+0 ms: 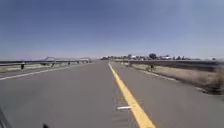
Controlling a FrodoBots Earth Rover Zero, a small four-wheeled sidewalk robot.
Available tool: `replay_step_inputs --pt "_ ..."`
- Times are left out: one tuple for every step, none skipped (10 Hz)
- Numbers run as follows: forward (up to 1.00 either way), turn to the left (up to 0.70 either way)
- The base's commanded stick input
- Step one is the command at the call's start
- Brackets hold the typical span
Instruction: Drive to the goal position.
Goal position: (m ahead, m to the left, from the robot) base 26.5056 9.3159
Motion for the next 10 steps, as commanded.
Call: replay_step_inputs --pt "0.85 0.0" --pt "0.85 0.0" --pt "0.85 0.0" --pt "0.85 0.0" --pt "0.85 0.0" --pt "0.85 0.0" --pt "0.85 0.0" --pt "0.85 0.0" --pt "0.85 0.0" --pt "0.85 0.0"
